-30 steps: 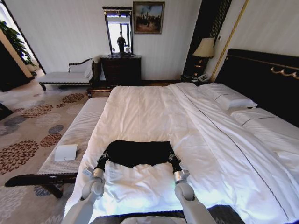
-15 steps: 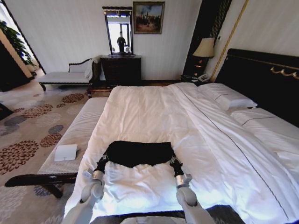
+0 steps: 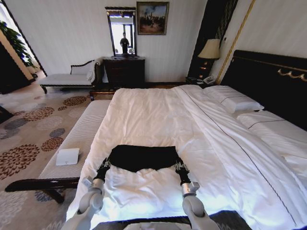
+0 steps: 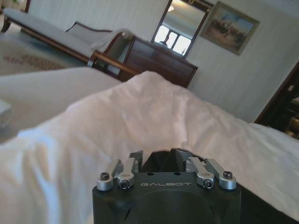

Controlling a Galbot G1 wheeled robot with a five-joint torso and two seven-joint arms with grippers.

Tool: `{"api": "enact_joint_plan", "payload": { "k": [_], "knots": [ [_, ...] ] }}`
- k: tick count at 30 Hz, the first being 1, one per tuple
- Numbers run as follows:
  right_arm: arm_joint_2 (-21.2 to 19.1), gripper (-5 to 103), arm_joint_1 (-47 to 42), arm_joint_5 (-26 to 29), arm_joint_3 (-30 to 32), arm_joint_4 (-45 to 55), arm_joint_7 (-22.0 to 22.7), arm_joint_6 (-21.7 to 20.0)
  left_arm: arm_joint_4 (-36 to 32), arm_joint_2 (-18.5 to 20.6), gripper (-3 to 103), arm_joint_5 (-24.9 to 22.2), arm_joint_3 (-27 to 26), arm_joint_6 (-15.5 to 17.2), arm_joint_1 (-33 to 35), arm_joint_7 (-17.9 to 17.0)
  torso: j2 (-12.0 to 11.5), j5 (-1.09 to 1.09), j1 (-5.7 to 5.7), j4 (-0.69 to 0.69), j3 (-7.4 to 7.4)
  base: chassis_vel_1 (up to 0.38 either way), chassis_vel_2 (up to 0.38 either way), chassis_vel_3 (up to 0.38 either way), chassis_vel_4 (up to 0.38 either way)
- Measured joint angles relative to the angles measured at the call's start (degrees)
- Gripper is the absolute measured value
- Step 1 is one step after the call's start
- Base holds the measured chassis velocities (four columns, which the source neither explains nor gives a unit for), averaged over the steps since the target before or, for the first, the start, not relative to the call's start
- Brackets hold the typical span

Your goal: Fold the clothes on the bed.

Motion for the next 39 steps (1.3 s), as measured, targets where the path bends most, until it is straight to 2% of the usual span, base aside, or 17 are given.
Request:
{"api": "enact_joint_plan", "payload": {
  "k": [2,3,5,7,8,9,10,12,13,14,16,18,21,26,27,30,39],
  "knots": [
    [-0.4,50,-1.6,0.5,0.7,3.2,0.7,-0.6,-2.8,0.7,55,0.7,-1.5,0.0,1.7,0.2,0.0,0.00,-0.01,0.00,0.00,0.000,0.000,0.000,0.000],
    [-0.4,50,-1.6,0.5,0.7,3.2,0.7,-0.6,-2.8,0.7,55,0.7,-1.5,0.0,1.7,0.2,0.0,0.00,-0.01,0.00,0.00,0.000,0.000,0.000,0.000],
    [-1.6,61,-2.0,1.2,0.7,6.2,1.4,-1.9,-5.3,1.2,66,2.0,-2.0,0.8,1.8,-0.5,0.0,0.01,-0.01,0.00,-0.01,0.000,0.000,0.000,0.000],
    [-2.2,61,-1.9,1.7,0.6,7.2,1.7,-2.6,-6.1,1.5,66,2.7,-1.8,1.3,1.5,-1.0,0.0,0.00,-0.01,0.00,0.00,0.000,0.000,0.000,0.000],
    [-3.1,66,-1.4,2.7,0.4,8.4,2.1,-3.6,-7.2,1.8,72,3.5,-1.3,2.0,0.6,-1.6,0.0,0.00,-0.01,0.01,0.00,0.000,0.000,0.000,0.000],
    [-4.9,78,0.0,4.9,-0.4,10.2,2.7,-5.5,-8.8,2.5,77,3.9,0.3,3.8,-1.4,-2.9,0.0,0.01,-0.01,0.00,0.00,0.000,0.000,0.000,0.000],
    [-5.8,78,0.8,5.9,-0.9,10.6,3.0,-6.6,-9.2,2.8,82,3.7,1.3,4.8,-2.6,-3.7,0.0,0.00,0.00,0.00,0.00,0.000,0.000,0.000,0.000],
    [-7.6,89,2.9,7.2,-2.0,10.7,3.2,-8.1,-9.3,3.5,92,3.3,3.2,6.9,-5.4,-4.6,0.0,0.00,0.00,-0.01,0.01,0.000,0.000,0.000,0.000],
    [-7.6,89,2.9,7.2,-2.0,10.7,3.2,-8.1,-9.3,3.5,92,3.3,3.2,6.9,-5.4,-4.6,0.0,0.00,0.00,-0.01,0.01,0.000,0.000,0.000,0.000],
    [-8.5,94,4.5,7.4,-2.9,9.9,3.2,-8.8,-8.5,4.1,92,3.4,4.6,7.8,-7.6,-4.6,0.0,0.00,0.00,-0.01,0.01,0.000,0.000,0.000,0.000],
    [-9.3,97,7.1,7.4,-4.9,7.7,2.9,-9.8,-5.2,4.9,99,3.7,7.5,8.8,-12.0,-4.5,0.0,0.01,0.00,0.00,0.01,0.000,0.000,0.000,0.000],
    [-9.4,99,8.0,7.2,-5.6,7.0,2.7,-9.9,-4.1,5.1,99,3.8,8.6,8.9,-13.3,-4.5,0.0,0.01,0.00,0.00,0.01,0.000,0.000,0.000,0.000],
    [-10.3,100,14.7,6.2,-11.3,1.7,2.2,-10.9,2.0,5.1,100,4.1,15.5,9.6,-21.1,-5.0,0.0,0.00,0.00,-0.01,0.02,0.000,0.000,0.000,0.000],
    [-9.4,100,22.6,5.7,-18.2,-5.4,2.2,-11.1,9.6,2.4,100,4.1,21.4,9.9,-27.8,-5.9,0.0,0.00,0.01,-0.02,0.02,0.000,0.000,0.000,0.000],
    [-9.4,100,22.6,5.7,-18.2,-5.4,2.2,-11.1,9.6,2.4,100,4.1,21.4,9.9,-27.8,-5.9,0.0,0.00,0.01,-0.02,0.02,0.000,0.000,0.000,0.000],
    [-6.7,100,27.9,4.6,-23.2,-12.8,2.1,-10.7,14.4,0.7,100,6.6,24.0,8.3,-29.5,-4.7,0.0,0.00,0.02,0.00,0.02,0.000,0.000,0.000,0.000],
    [-3.4,100,30.5,-1.1,-24.7,-22.1,0.3,-7.9,18.0,-1.8,100,9.5,23.3,6.1,-27.7,-2.5,0.0,0.00,0.01,-0.01,0.01,0.000,0.000,0.000,0.000]
  ]
}}
